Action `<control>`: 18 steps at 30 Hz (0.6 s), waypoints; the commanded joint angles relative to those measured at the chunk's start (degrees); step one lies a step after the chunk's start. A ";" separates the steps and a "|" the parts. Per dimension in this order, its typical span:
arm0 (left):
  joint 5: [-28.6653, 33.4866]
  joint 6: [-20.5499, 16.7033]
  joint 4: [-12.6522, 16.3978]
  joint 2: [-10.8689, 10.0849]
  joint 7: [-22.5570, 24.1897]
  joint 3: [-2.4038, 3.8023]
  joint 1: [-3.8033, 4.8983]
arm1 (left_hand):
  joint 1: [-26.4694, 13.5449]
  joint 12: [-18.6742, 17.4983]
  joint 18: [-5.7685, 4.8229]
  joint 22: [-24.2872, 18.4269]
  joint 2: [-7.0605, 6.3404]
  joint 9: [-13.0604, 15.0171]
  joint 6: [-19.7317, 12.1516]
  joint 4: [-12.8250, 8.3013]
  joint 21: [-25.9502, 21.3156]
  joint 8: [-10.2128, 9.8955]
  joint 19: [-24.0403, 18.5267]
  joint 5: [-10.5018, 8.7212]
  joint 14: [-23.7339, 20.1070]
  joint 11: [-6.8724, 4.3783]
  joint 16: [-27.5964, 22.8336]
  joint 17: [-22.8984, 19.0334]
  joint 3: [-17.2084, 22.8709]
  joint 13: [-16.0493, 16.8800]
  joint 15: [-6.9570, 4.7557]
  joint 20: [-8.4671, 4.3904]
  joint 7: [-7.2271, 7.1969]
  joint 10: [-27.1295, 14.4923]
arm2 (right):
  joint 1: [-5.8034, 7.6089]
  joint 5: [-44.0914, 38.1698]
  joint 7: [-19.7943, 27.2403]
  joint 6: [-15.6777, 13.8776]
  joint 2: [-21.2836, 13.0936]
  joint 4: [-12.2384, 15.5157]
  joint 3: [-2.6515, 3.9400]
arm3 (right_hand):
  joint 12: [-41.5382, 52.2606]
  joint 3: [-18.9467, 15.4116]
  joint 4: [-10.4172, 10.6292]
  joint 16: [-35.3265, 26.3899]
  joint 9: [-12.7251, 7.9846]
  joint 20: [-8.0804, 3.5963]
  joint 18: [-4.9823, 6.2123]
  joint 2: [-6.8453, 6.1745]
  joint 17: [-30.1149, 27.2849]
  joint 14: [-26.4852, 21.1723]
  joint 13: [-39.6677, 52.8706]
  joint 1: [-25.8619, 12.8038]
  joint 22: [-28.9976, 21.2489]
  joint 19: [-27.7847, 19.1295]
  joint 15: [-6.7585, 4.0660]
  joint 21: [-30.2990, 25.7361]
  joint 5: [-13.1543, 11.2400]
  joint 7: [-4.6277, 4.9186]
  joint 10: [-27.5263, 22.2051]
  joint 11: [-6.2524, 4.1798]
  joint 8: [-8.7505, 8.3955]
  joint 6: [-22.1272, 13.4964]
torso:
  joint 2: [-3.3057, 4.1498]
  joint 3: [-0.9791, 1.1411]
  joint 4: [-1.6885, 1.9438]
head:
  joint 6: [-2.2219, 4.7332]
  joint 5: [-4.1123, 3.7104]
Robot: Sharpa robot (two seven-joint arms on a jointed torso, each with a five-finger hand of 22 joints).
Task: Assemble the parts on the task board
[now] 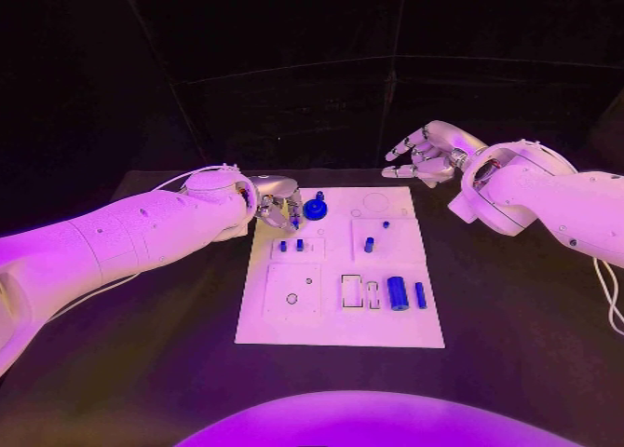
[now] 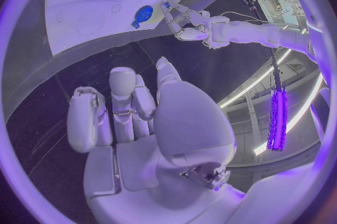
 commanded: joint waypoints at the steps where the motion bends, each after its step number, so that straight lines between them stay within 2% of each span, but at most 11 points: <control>1: 0.21 1.41 -0.02 0.07 -0.66 -0.04 0.02 | -0.47 -0.22 -0.67 -0.04 0.01 0.00 0.49 0.06 0.12 -0.35 0.36 0.11 0.97 -0.03 -0.17 -0.07 0.36 -0.06 -0.47 -0.06 0.07 0.54 | 0.10 -0.16 0.25 -0.19 0.03 0.08 0.04 | 0.06 -0.30 0.18 -0.11 0.01 0.01 1.05 0.08 -0.07 -0.08 0.06 0.35 0.06 -0.35 0.00 -0.25 0.31 -0.11 -0.15 -0.06 0.39 -0.34 | -0.01 -0.01 0.01 | -0.04 0.05; 13: 0.21 1.75 0.05 0.16 -0.45 -0.11 0.01 | -0.67 -0.32 -0.67 0.02 -0.08 0.01 0.77 -0.04 0.15 -0.34 0.30 0.10 0.91 -0.10 -0.22 -0.21 0.50 0.00 -0.52 -0.08 0.00 0.86 | 0.10 -0.16 0.26 -0.18 0.14 -0.02 0.04 | 0.06 -0.40 0.28 -0.09 0.02 0.01 1.05 0.16 -0.05 -0.07 0.03 0.41 0.06 -0.34 -0.01 -0.25 0.37 -0.12 -0.16 -0.07 0.44 -0.31 | -0.01 0.00 0.01 | -0.10 0.01; 18: 0.21 2.08 0.16 0.16 -0.55 -0.35 0.01 | -1.19 -0.95 -0.67 0.05 -0.46 -0.18 0.44 -0.11 0.12 -0.78 0.19 0.09 0.83 0.05 -0.27 -0.45 0.65 -0.09 -0.42 -0.06 0.16 0.59 | 0.10 -0.16 0.28 -0.16 0.20 -0.08 0.04 | 0.06 -0.40 0.28 -0.09 0.02 0.01 1.05 0.16 -0.05 -0.07 0.03 0.41 0.06 -0.34 -0.01 -0.25 0.37 -0.12 -0.16 -0.07 0.44 -0.31 | -0.01 0.02 0.01 | -0.23 -0.03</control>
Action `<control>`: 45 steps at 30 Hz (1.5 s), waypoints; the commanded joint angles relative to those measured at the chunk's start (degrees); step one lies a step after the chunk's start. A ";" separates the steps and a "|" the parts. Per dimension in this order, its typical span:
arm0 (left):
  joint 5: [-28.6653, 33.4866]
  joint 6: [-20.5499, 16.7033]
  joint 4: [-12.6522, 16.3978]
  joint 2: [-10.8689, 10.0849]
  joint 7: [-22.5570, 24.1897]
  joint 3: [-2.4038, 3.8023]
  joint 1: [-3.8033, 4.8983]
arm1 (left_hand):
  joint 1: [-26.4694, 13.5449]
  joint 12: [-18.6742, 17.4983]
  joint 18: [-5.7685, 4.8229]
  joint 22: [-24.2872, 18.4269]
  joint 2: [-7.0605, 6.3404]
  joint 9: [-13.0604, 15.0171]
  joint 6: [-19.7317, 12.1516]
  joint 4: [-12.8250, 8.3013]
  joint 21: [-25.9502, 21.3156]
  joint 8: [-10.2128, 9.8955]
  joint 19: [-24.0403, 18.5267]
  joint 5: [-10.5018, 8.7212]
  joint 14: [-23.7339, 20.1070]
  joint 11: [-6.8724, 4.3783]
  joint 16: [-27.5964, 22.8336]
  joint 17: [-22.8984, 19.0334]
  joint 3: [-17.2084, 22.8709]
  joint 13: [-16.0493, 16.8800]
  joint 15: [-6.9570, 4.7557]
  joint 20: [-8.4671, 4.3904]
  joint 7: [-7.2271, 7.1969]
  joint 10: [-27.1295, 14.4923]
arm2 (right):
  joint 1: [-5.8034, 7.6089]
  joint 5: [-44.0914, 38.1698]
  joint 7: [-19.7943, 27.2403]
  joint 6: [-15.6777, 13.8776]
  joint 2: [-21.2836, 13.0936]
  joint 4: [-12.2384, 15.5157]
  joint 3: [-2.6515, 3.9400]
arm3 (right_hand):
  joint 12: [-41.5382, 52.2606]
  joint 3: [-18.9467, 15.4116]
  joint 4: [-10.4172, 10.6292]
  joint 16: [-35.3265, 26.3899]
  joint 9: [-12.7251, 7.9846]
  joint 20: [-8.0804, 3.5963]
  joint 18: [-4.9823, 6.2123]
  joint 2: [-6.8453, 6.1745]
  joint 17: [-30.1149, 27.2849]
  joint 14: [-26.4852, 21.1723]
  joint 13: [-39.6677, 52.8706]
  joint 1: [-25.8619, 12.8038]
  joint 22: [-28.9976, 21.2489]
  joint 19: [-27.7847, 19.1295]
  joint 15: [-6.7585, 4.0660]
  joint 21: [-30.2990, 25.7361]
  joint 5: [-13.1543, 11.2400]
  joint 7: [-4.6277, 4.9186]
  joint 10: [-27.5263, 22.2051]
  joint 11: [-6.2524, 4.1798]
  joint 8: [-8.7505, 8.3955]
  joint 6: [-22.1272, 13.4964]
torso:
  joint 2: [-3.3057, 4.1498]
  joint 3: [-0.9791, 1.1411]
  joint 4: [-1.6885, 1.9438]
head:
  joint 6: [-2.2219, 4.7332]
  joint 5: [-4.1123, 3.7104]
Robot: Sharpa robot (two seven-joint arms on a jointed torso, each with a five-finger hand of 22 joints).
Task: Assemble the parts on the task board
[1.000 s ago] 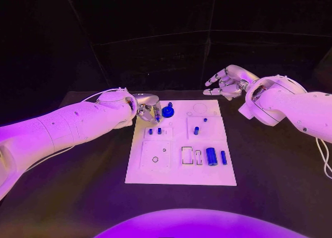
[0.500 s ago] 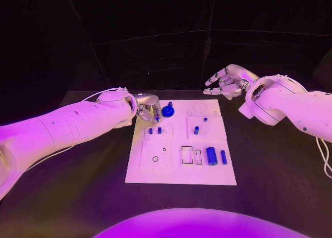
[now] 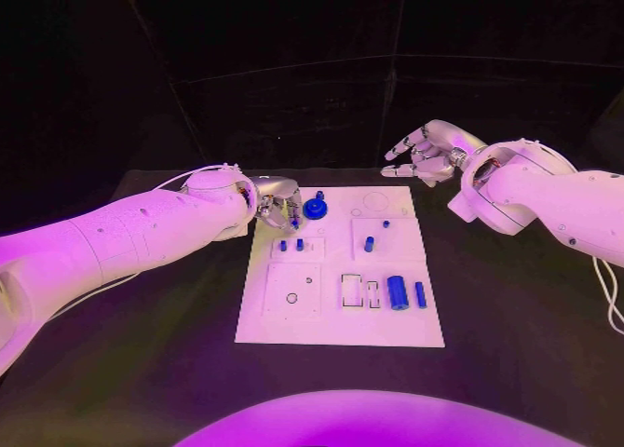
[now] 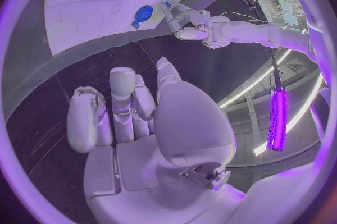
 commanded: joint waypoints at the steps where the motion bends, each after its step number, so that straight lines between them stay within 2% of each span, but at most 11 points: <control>1: 0.15 1.32 0.11 0.04 -0.37 -0.19 -0.04 | -0.74 -0.48 -0.68 0.06 0.03 -0.13 -0.06 -0.10 0.10 -0.49 0.17 0.09 0.82 0.11 -0.26 -0.11 0.38 -0.11 -0.39 -0.03 0.19 0.10 | 0.10 -0.16 0.28 -0.17 0.06 0.02 0.04 | 0.06 -0.17 0.05 -0.09 0.02 0.00 1.06 0.16 -0.05 -0.07 0.03 0.41 0.06 -0.34 -0.01 -0.25 0.37 -0.12 -0.16 -0.07 0.15 -0.31 | -0.01 0.03 0.00 | -0.08 -0.03; 14: 0.15 1.23 0.27 -0.07 -0.49 -0.50 -0.04 | -1.50 -1.49 -0.67 -0.01 -0.48 -0.45 -0.59 -0.13 -0.05 -1.20 0.00 0.09 0.70 0.46 -0.34 -0.51 0.65 -0.26 -0.15 0.16 0.51 -0.33 | 0.10 -0.16 0.26 -0.20 0.04 0.01 0.04 | 0.06 -0.17 0.05 -0.09 0.02 0.00 1.06 0.16 -0.05 -0.07 0.03 0.41 0.06 -0.34 -0.01 -0.25 0.37 -0.12 -0.16 -0.07 0.15 -0.31 | 0.00 0.01 -0.01 | -0.05 -0.07; 16: 0.15 0.96 0.22 -0.06 -0.49 -0.51 -0.04 | -1.86 -2.16 -0.66 -0.11 -0.73 -0.76 -1.47 -0.09 -0.19 -1.89 -0.10 0.10 0.60 0.73 -0.43 -0.79 0.81 -0.41 0.09 0.29 0.80 -0.93 | 0.10 -0.16 0.27 -0.20 0.04 0.01 0.04 | 0.06 -0.17 0.05 -0.09 0.02 0.00 1.06 0.16 -0.05 -0.07 0.03 0.41 0.06 -0.34 -0.01 -0.25 0.37 -0.12 -0.16 -0.07 0.15 -0.31 | -0.01 0.01 -0.02 | -0.08 -0.10; 20: 0.36 0.55 0.07 -0.01 -0.56 -0.52 -0.04 | -2.80 -4.08 -0.50 -0.91 -1.56 -2.01 -5.27 0.09 -1.14 -3.93 -0.62 0.08 0.16 1.54 -0.86 -1.86 1.15 -0.76 0.77 0.82 1.44 -3.21 | 0.10 -0.16 0.28 -0.21 0.03 0.01 0.04 | 0.06 -0.17 0.05 -0.09 0.02 0.00 1.06 0.16 -0.05 -0.07 0.03 0.41 0.06 -0.34 -0.01 -0.25 0.37 -0.12 -0.16 -0.07 0.15 -0.31 | 0.00 0.01 0.01 | -0.09 -0.13; 23: 1.41 0.51 -0.10 0.03 -0.77 -0.52 -0.04 | -3.09 -5.06 -0.32 -1.68 -1.96 -2.74 -6.90 0.04 -2.02 -3.92 -1.04 0.07 -0.15 1.96 -1.12 -2.57 1.33 -0.80 1.06 1.18 1.79 -4.41 | 0.10 -0.16 0.28 -0.22 0.04 0.00 0.04 | 0.06 -0.17 0.05 -0.09 0.02 0.00 1.06 0.16 -0.05 -0.07 0.03 0.41 0.06 -0.34 -0.01 -0.25 0.37 -0.12 -0.16 -0.07 0.15 -0.31 | -0.02 0.01 -0.02 | -0.11 -0.10; 29: 2.25 0.32 -0.23 -0.04 -1.08 -0.52 -0.04 | -3.26 -5.71 -0.19 -2.14 -2.28 -3.20 -7.62 -0.06 -2.57 -3.87 -1.30 0.08 -0.32 2.20 -1.19 -2.93 1.30 -0.78 1.28 1.44 1.92 -5.29 | 0.10 -0.16 0.28 -0.27 -0.01 -0.04 0.04 | 0.06 -0.17 0.05 -0.09 0.02 0.00 1.06 0.16 -0.05 -0.07 0.03 0.41 0.06 -0.34 -0.01 -0.25 0.37 -0.12 -0.16 -0.07 0.15 -0.31 | -0.01 -0.01 -0.01 | -0.11 -0.12; 33: 2.41 -0.33 -0.24 -0.20 -1.08 -0.52 -0.04 | -3.21 -6.25 -0.03 -2.74 -2.40 -3.39 -7.61 -0.24 -3.24 -3.70 -1.57 0.07 -0.49 2.33 -1.27 -3.27 1.23 -0.79 1.39 1.59 1.63 -6.37 | 0.10 -0.16 0.28 -0.30 -0.06 -0.03 0.04 | 0.06 -0.17 0.05 -0.09 0.02 0.00 1.06 0.16 -0.05 -0.07 0.03 0.41 0.06 -0.34 -0.01 -0.25 0.37 -0.12 -0.16 -0.07 0.15 -0.31 | -0.01 0.02 -0.05 | -0.01 0.27; 41: 2.49 -2.38 0.07 -1.28 -0.59 -0.51 -0.04 | -3.05 -6.36 0.03 -2.94 -2.35 -3.55 -7.88 -0.41 -3.47 -3.71 -1.66 0.09 -0.56 2.39 -1.25 -3.39 1.24 -0.73 1.45 1.67 1.62 -6.84 | 0.10 -0.18 0.15 -0.64 -0.45 0.06 0.04 | -0.50 -0.19 0.01 -0.13 0.01 -0.01 1.14 0.35 -0.10 -0.09 -0.54 0.87 -0.36 -0.51 -0.03 -0.48 0.55 -0.14 -0.64 -0.09 0.22 -0.29 | -0.07 -0.03 0.01 | 0.10 -0.03; 43: 3.20 -3.66 0.44 -2.00 -0.14 -0.45 -0.03 | -2.93 -6.15 0.03 -2.90 -2.14 -3.52 -7.53 -0.47 -3.43 -3.49 -1.64 0.10 -0.57 2.37 -1.20 -3.41 1.39 -0.63 1.45 1.69 1.74 -6.60 | 0.09 -0.70 0.15 -0.96 -0.64 0.10 0.04 | -7.42 0.09 -0.56 -0.14 0.01 -0.07 1.26 0.49 -0.11 -0.11 -6.99 2.39 -0.98 -0.78 -0.11 -0.84 0.61 -0.15 -6.22 -0.15 0.35 -0.22 | -0.07 -0.06 0.06 | 0.23 -0.19; 44: 4.02 -4.45 0.64 -2.43 0.16 -0.35 -0.02 | -2.93 -5.98 0.04 -2.90 -2.09 -3.50 -7.33 -0.48 -3.44 -3.38 -1.63 0.10 -0.56 2.34 -1.16 -3.40 1.43 -0.56 1.44 1.70 1.79 -6.37 | 0.09 -1.27 0.18 -1.08 -0.76 0.13 0.04 | -16.24 0.35 -0.99 -0.19 0.11 -0.16 1.37 0.57 -0.17 -0.14 -14.93 3.69 -1.47 -0.99 -0.16 -1.13 0.50 -0.29 -12.96 -0.24 0.72 0.39 | -0.07 -0.07 0.08 | 0.30 -0.25; 45: 4.92 -5.12 0.81 -2.80 0.46 -0.21 -0.01 | -2.96 -5.81 0.04 -2.90 -2.07 -3.48 -7.11 -0.48 -3.44 -3.27 -1.62 0.10 -0.56 2.33 -1.13 -3.40 1.47 -0.50 1.42 1.70 1.84 -6.13 | 0.09 -1.85 0.20 -1.10 -0.87 0.15 0.03 | -21.92 0.49 -1.16 -0.24 0.20 -0.20 1.47 0.59 -0.22 -0.18 -19.89 4.41 -2.12 -1.27 -0.25 -1.49 0.42 -0.40 -16.95 -0.34 1.05 1.01 | -0.08 -0.07 0.09 | 0.33 -0.27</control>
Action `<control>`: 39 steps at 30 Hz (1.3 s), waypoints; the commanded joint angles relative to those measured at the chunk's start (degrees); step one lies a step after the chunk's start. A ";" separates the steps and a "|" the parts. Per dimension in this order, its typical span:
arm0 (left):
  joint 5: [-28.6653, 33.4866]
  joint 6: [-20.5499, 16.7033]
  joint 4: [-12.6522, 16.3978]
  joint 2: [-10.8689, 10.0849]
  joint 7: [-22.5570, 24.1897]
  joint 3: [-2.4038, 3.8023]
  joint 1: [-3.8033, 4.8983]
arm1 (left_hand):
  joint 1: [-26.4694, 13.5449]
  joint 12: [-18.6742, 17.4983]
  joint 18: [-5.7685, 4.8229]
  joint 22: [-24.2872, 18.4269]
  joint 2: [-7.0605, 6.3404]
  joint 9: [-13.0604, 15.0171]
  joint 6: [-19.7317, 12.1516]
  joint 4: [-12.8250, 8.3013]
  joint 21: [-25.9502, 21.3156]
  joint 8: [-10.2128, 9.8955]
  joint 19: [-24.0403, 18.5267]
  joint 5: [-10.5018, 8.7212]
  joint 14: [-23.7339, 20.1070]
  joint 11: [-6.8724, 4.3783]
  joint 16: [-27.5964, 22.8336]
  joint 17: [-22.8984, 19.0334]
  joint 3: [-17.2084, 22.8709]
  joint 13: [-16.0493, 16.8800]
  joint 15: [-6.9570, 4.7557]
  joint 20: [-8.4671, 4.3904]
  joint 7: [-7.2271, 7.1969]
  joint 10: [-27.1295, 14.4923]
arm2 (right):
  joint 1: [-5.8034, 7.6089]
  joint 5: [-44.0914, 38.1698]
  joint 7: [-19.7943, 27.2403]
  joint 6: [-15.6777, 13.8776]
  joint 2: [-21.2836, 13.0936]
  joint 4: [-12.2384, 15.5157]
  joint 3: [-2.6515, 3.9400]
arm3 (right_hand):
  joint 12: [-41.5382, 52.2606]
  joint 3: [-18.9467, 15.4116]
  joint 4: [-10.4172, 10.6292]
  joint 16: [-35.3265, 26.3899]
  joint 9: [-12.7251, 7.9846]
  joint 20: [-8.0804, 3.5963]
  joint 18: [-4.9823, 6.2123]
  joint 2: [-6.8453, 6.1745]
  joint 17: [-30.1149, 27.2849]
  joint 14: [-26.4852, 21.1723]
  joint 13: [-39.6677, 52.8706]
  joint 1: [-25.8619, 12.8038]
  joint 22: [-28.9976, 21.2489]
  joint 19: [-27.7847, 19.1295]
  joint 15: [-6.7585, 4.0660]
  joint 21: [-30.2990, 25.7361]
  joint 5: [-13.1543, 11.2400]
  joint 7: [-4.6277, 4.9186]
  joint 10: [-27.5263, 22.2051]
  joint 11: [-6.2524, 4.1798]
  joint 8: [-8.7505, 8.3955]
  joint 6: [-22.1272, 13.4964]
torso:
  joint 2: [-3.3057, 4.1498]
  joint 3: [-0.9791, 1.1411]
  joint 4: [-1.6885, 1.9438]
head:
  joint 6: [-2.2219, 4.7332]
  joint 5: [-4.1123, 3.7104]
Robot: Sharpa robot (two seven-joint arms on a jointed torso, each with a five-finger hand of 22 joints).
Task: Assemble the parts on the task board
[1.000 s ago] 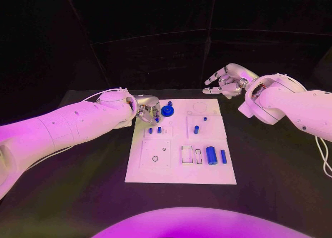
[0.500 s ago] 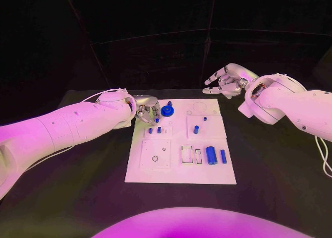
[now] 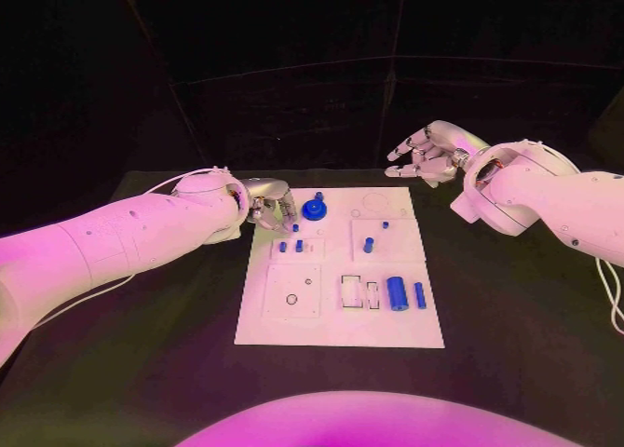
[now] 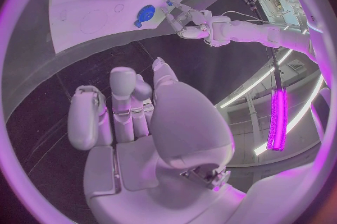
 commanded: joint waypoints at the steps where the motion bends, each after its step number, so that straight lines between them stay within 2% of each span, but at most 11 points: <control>1: 3.83 -4.51 0.60 -1.21 1.39 0.46 0.13 | -0.30 0.43 0.06 -0.05 0.21 -0.02 0.65 -0.23 -0.15 0.56 -0.17 0.06 -0.05 -0.07 -0.16 -0.08 0.14 0.23 0.27 0.25 0.38 0.71 | 0.09 -2.40 0.21 -0.95 -0.37 0.17 0.03 | -14.67 0.40 -0.67 -0.28 0.28 -0.15 0.69 0.02 -0.16 -0.21 -12.62 2.27 -1.65 -0.83 -0.31 -1.02 0.10 -0.38 -10.23 -0.22 1.02 1.64 | -0.09 -0.01 0.12 | 0.17 -0.16; 6: 13.91 -8.07 2.00 -4.03 3.70 1.11 0.40 | -0.53 1.18 0.25 -0.83 0.34 0.07 1.70 -0.13 -0.99 1.08 -0.44 0.07 -0.06 -0.15 -0.05 -0.11 0.32 0.43 0.21 0.22 0.52 1.82 | 0.05 -7.40 0.01 0.49 -0.94 0.36 0.02 | -30.47 1.72 -1.04 -0.23 0.30 -0.24 0.90 -0.58 -0.04 -0.22 -26.87 6.92 -2.98 -1.19 -0.26 -2.00 -0.96 -0.52 -9.89 -0.19 1.87 4.16 | -0.15 0.03 0.07 | 0.55 -0.46; 9: 26.48 -10.94 3.54 -6.47 7.35 1.29 0.58 | -0.82 1.48 1.41 -6.48 0.53 0.15 3.05 0.04 -7.14 1.82 -3.01 0.08 -2.23 0.16 -3.43 -6.10 0.57 0.39 0.36 0.36 1.03 1.97 | -0.23 -13.21 -0.44 1.98 -1.25 0.63 -0.01 | -37.15 2.80 -1.17 -0.15 0.01 -0.14 0.90 -1.19 0.06 -0.23 -33.88 8.95 -3.09 -1.03 -0.23 -2.19 -1.90 -0.86 -8.10 -0.05 1.43 5.24 | -0.15 0.09 0.08 | 1.13 -0.98; 11: 32.93 -11.69 4.40 -7.42 9.32 1.33 0.62 | -0.92 1.85 1.69 -7.75 0.73 0.14 3.28 0.17 -8.57 1.98 -3.66 0.08 -2.72 0.12 -4.10 -7.19 0.67 0.48 0.42 0.38 1.18 2.42 | -0.49 -15.91 -0.64 2.55 -1.34 0.74 -0.02 | -38.77 3.30 -1.17 -0.15 -0.05 -0.14 0.91 -1.25 0.08 -0.25 -35.79 9.46 -3.15 -1.00 -0.27 -2.26 -1.94 -0.94 -7.70 -0.13 1.20 5.78 | -0.07 0.01 0.08 | 1.36 -1.18; 14: 47.00 -12.01 6.53 -9.04 13.32 1.33 0.61 | -1.03 2.80 3.07 -14.56 1.07 0.00 3.35 0.35 -16.35 2.20 -7.59 0.13 -6.35 0.08 -8.74 -14.83 0.82 0.63 0.48 0.49 1.26 3.07 | -1.10 -21.03 -1.04 3.46 -1.32 0.88 -0.06 | -40.56 3.92 -1.35 -0.14 -0.14 -0.11 0.92 -1.61 0.10 -0.26 -37.94 10.17 -3.29 -0.99 -0.22 -2.39 -2.26 -1.27 -7.67 -0.08 0.77 6.18 | -0.05 -0.11 0.19 | 1.70 -1.88; 16: 56.15 -11.51 8.26 -9.94 15.40 1.31 0.49 | -1.00 3.23 3.81 -18.40 1.28 -0.08 3.26 0.39 -20.87 2.29 -10.11 0.09 -9.03 0.14 -11.88 -19.74 0.86 0.66 0.57 0.56 1.36 3.07 | -1.54 -24.02 -1.39 3.98 -1.16 0.94 -0.09 | -41.58 4.36 -1.37 -0.12 -0.19 -0.06 0.95 -1.81 0.11 -0.25 -39.29 10.44 -3.47 -1.03 -0.13 -2.52 -2.56 -1.33 -7.65 -0.03 0.36 6.27 | 0.00 -0.04 0.15 | 1.92 -2.25; 18: 66.61 -10.45 10.77 -10.99 17.75 1.29 0.19 | -1.09 3.97 3.81 -19.02 1.49 -0.11 3.27 0.44 -21.95 2.47 -11.19 0.11 -11.33 0.08 -14.31 -23.52 0.68 0.80 0.57 0.64 1.30 3.35 | -2.28 -27.51 -2.00 4.41 -0.81 1.03 -0.14 | -42.73 4.91 -1.32 -0.09 -0.25 0.07 0.97 -2.05 0.14 -0.22 -40.89 10.62 -3.67 -1.06 0.01 -2.67 -2.81 -1.29 -7.71 0.12 -0.20 6.29 | 0.05 -0.05 0.16 | 2.12 -2.47; 21: 73.88 -9.63 13.19 -11.87 19.67 1.27 -0.10 | -1.33 4.64 3.85 -19.35 1.63 -0.14 3.14 0.55 -22.43 2.52 -11.52 0.07 -12.01 -0.07 -14.90 -24.57 0.38 0.98 0.54 0.62 1.21 3.77 | -3.15 -30.69 -2.73 4.81 -0.33 1.04 -0.18 | -43.66 5.49 -1.30 -0.10 -0.30 0.22 0.94 -2.25 0.12 -0.21 -42.27 10.81 -3.59 -0.98 0.21 -2.65 -3.18 -1.12 -7.82 0.33 -0.85 6.03 | 0.06 -0.16 0.08 | 2.28 -2.74; 25: 78.52 -8.95 15.54 -12.62 21.16 1.27 -0.33 | -1.82 5.35 3.85 -19.72 1.68 -0.11 3.25 0.76 -22.94 2.74 -11.78 0.05 -12.74 -0.19 -15.55 -25.81 -0.21 1.17 0.50 0.61 1.10 4.01 | -4.05 -33.46 -3.49 5.36 0.41 0.83 -0.57 | -44.75 6.31 -1.21 -0.06 -0.31 0.47 0.93 -2.57 0.15 -0.20 -44.03 10.91 -3.57 -0.91 0.49 -2.65 -4.63 -0.77 -8.02 0.72 -1.65 5.72 | 0.11 -0.15 0.08 | 2.42 -3.44; 30: 80.73 -8.66 17.47 -13.10 22.31 1.26 -0.57 | -1.95 5.80 3.85 -19.96 1.74 -0.08 3.42 0.78 -23.25 2.95 -11.91 0.06 -13.13 -0.27 -15.83 -26.42 -0.54 1.30 0.46 0.59 1.03 4.10 | -4.88 -35.03 -4.02 6.62 1.41 0.28 -1.10 | -45.71 7.02 -1.05 -0.02 -0.31 0.74 1.04 -3.08 0.16 -0.21 -45.64 10.74 -4.13 -1.10 0.78 -2.97 -4.98 -0.40 -8.41 1.12 -2.35 5.45 | 0.05 0.00 -0.02 | 2.56 -3.55; 39: 81.47 -8.81 19.24 -13.58 22.95 1.26 -0.68 | -2.05 6.12 3.85 -20.14 1.74 -0.07 3.48 0.77 -23.47 3.08 -11.98 0.06 -13.45 -0.31 -16.09 -26.97 -0.82 1.38 0.44 0.57 0.99 4.09 | -5.94 -35.31 -4.04 9.25 2.91 -1.43 -1.30 | -46.60 8.58 -1.28 0.05 -0.24 0.98 1.19 -3.38 0.20 -0.26 -47.66 11.16 -4.84 -1.31 0.96 -3.39 -4.91 -0.26 -8.45 1.34 -3.01 5.49 | 0.10 -0.06 0.08 | 2.48 -3.64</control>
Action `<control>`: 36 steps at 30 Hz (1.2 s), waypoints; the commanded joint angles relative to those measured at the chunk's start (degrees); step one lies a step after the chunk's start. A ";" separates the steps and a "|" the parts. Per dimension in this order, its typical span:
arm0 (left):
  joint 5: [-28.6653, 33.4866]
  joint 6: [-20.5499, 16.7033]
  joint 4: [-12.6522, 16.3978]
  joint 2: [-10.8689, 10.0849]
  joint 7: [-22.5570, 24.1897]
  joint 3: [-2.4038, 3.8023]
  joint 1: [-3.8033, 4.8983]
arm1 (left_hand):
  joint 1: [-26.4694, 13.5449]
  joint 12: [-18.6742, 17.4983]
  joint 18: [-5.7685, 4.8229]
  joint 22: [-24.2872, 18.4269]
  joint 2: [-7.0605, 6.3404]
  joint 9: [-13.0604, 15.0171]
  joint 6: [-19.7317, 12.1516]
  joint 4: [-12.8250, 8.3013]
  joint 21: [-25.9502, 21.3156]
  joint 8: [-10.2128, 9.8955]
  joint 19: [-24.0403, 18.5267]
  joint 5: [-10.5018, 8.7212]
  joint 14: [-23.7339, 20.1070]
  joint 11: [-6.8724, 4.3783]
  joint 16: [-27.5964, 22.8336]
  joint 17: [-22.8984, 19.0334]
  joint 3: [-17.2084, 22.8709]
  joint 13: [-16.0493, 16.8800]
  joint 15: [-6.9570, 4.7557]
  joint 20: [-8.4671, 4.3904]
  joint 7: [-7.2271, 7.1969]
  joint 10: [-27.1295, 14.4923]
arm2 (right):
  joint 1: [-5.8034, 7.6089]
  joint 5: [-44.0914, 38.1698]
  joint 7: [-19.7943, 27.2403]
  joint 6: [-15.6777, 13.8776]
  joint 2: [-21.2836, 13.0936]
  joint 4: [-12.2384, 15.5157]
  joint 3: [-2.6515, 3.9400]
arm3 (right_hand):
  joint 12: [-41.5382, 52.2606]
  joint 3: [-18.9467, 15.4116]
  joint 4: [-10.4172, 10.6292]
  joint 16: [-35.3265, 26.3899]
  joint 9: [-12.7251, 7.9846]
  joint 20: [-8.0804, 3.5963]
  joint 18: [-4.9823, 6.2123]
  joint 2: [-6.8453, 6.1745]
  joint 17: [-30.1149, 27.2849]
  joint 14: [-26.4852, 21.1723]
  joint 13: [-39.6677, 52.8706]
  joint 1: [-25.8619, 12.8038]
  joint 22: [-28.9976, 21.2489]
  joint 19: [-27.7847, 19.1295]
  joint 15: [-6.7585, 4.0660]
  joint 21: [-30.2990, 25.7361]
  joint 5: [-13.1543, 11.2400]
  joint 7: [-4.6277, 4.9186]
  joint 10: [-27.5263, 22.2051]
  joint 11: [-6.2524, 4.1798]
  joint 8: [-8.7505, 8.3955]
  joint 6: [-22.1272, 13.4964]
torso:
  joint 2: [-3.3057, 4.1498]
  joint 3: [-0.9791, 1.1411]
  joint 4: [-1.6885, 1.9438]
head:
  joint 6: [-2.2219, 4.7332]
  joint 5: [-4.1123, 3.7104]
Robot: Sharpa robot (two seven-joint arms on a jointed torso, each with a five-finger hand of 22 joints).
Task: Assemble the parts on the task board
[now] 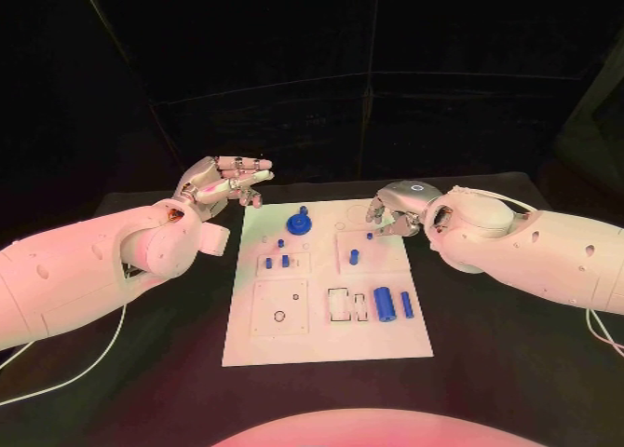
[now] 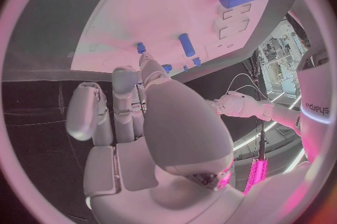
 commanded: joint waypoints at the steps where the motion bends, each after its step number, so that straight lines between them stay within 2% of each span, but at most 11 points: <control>1: 2.78 0.48 0.67 -0.09 2.35 0.05 0.05 | -0.50 0.22 0.29 -0.09 0.19 -0.02 0.28 -0.02 -0.18 0.27 -0.54 0.06 -0.44 0.00 -0.29 -0.10 -0.31 0.07 0.14 -0.03 0.05 0.28 | -0.27 -1.76 -0.40 2.80 0.45 -0.52 -0.02 | -0.37 0.51 0.03 0.05 0.03 0.35 1.18 -0.49 0.09 0.04 -0.41 0.33 -0.10 0.08 0.45 -0.31 -0.31 0.20 0.20 0.39 -0.37 0.06 | 0.00 0.03 0.04 | -0.14 0.06; 8: 2.85 0.44 1.35 -0.17 2.40 0.05 0.04 | -0.51 0.36 0.28 -0.22 0.19 -0.05 0.15 -0.06 -0.33 0.28 -0.59 0.07 -0.65 0.05 -0.44 -0.43 -0.47 0.10 0.16 -0.04 0.16 0.12 | -0.95 -1.61 0.01 3.53 1.43 -1.43 -0.04 | -0.63 1.43 0.13 0.08 0.08 0.41 1.23 -0.53 0.09 0.01 -1.37 0.16 -0.33 0.02 0.48 -0.45 -0.31 0.28 0.55 0.47 -0.52 0.42 | -0.06 0.06 -0.05 | -0.35 0.31; 14: 2.86 0.43 1.45 -0.14 2.34 0.05 0.03 | -0.53 0.44 0.27 -0.30 0.20 -0.07 0.05 -0.08 -0.43 0.28 -0.62 0.07 -0.78 0.10 -0.53 -0.64 -0.58 0.11 0.19 -0.03 0.23 -0.02 | -1.17 -1.16 0.41 3.85 2.01 -1.85 -0.04 | -0.84 3.01 0.13 0.13 0.15 0.40 1.23 -0.54 0.11 -0.03 -2.59 0.13 -0.30 0.08 0.45 -0.46 -0.41 0.32 1.39 0.42 -0.62 1.09 | -0.06 0.07 -0.01 | -0.25 0.00; 18: 2.86 0.43 1.45 -0.13 2.26 0.05 0.03 | -0.52 0.48 0.26 -0.33 0.20 -0.07 0.02 -0.09 -0.47 0.28 -0.63 0.07 -0.85 0.12 -0.58 -0.75 -0.61 0.12 0.20 -0.02 0.26 -0.07 | -1.34 -0.89 0.60 4.18 2.38 -2.08 -0.04 | -0.94 4.37 0.03 0.18 0.21 0.35 1.21 -0.34 0.15 -0.06 -3.31 0.27 -0.16 0.18 0.35 -0.38 -0.89 0.28 2.11 0.34 -0.56 1.77 | -0.05 0.12 -0.07 | -0.33 0.12; 22: 2.86 0.52 1.46 -0.09 2.15 0.05 0.03 | -0.54 0.52 0.25 -0.38 0.21 -0.08 -0.04 -0.10 -0.53 0.29 -0.64 0.07 -0.92 0.16 -0.63 -0.87 -0.68 0.12 0.22 -0.01 0.32 -0.16 | -1.42 -0.74 0.63 4.55 2.66 -2.38 -0.04 | -1.06 5.75 -0.05 0.18 0.26 0.26 1.19 -0.23 0.14 -0.09 -3.95 0.29 -0.08 0.25 0.26 -0.34 -1.53 0.22 2.84 0.22 -0.49 2.47 | -0.06 0.09 -0.03 | -0.40 0.11; 26: 2.86 0.53 1.69 -0.30 2.02 0.05 0.04 | -0.53 0.56 0.25 -0.41 0.22 -0.09 -0.09 -0.11 -0.57 0.29 -0.65 0.07 -0.97 0.19 -0.67 -0.95 -0.72 0.13 0.24 0.00 0.35 -0.23 | -1.49 -0.57 0.45 4.98 2.77 -2.51 -0.04 | -1.55 8.32 -0.13 0.20 0.20 0.17 1.11 -0.43 0.13 -0.13 -5.15 -0.23 0.32 0.49 0.19 -0.09 -2.20 0.26 3.67 0.21 -0.74 3.05 | 0.12 0.09 -0.01 | -0.36 0.12; 36: 2.86 0.46 1.75 -0.39 1.81 0.05 0.04 | -0.51 0.65 0.24 -0.50 0.25 -0.10 -0.20 -0.15 -0.68 0.31 -0.68 0.08 -1.18 0.25 -0.85 -1.33 -0.81 0.14 0.29 0.02 0.42 -0.40 | -1.73 -0.55 -0.08 5.47 3.53 -3.30 -0.03 | -2.31 15.06 -1.46 0.25 0.28 0.00 1.08 -1.01 0.15 -0.17 -7.20 -1.61 0.62 0.69 0.01 0.10 -3.82 0.22 5.66 0.00 -0.91 4.76 | 0.06 0.09 0.03 | -0.76 0.12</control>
